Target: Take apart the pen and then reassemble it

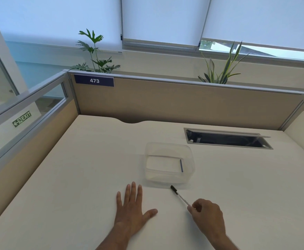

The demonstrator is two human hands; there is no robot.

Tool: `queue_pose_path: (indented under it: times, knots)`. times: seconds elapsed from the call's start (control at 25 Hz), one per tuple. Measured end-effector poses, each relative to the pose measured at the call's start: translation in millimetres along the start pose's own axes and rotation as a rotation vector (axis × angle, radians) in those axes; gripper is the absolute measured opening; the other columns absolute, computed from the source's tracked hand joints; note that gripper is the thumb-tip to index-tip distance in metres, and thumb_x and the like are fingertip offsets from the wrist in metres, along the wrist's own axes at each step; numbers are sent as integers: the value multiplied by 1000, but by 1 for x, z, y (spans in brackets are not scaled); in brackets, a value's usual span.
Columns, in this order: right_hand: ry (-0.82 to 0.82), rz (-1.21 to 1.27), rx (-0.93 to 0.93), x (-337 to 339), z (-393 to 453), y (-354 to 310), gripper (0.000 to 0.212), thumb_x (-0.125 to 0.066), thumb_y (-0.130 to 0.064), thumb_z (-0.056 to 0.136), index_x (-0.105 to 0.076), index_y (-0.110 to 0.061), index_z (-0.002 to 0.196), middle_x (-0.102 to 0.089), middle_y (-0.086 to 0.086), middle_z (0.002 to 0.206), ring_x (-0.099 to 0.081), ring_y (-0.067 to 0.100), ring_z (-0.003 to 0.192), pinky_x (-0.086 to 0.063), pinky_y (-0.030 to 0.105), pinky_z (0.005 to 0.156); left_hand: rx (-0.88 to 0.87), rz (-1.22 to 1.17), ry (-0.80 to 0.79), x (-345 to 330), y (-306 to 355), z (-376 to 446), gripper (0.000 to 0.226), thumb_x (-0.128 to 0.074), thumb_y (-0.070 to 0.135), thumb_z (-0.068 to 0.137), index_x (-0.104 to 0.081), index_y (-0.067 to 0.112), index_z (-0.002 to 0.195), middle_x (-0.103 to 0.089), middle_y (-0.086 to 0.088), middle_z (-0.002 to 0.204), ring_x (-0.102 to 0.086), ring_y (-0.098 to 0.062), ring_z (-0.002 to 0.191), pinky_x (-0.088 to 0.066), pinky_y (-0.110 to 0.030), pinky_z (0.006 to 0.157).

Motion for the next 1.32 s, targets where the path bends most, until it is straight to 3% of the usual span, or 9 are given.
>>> queue_pose_path:
  times: [0.32,0.52,0.76,1.12,1.32]
  knots:
    - [-80,-19,21,-16,-4,-9,13,-71,-36,79,-72,-23,74,-64,-11,66,-60,11,65,-47,24,64,3,15,-7,1,0,0,110,-8,90,71,17,18,151,25,-6,160,25,-25,146,17,-58,114]
    - [-107,-6,-14,-19,-3,-11,12,-72,-33,78,-76,-23,71,-69,-12,61,-59,5,56,-38,11,50,2,14,-2,1,0,0,112,-4,91,68,17,18,151,25,-6,160,26,-25,146,17,-58,114]
    - [-124,-3,-31,-23,-4,-16,14,-73,-33,76,-75,-22,69,-68,-13,61,-60,9,62,-42,20,60,3,7,11,2,0,-1,113,-2,91,66,16,19,151,25,-6,160,26,-25,146,27,-55,107]
    - [-143,-24,-40,-25,-3,-16,17,-71,-35,76,-71,-24,63,-63,-13,56,-59,9,62,-40,21,59,2,11,14,10,3,-7,108,-14,88,75,17,18,151,26,-6,160,27,-25,146,32,-50,101]
    - [-148,-14,-60,-25,-5,-17,20,-73,-38,76,-73,-21,66,-70,-12,62,-66,10,68,-49,24,64,-7,16,6,10,1,-7,107,-8,87,73,16,18,151,25,-7,161,32,-20,143,21,-55,114]
Point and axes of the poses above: each hand's wrist, its own z-axis towards the middle knuckle, its own x-axis out of the back of the hand, y = z × x, the point moved 5 cm from there along z, towards the middle knuckle
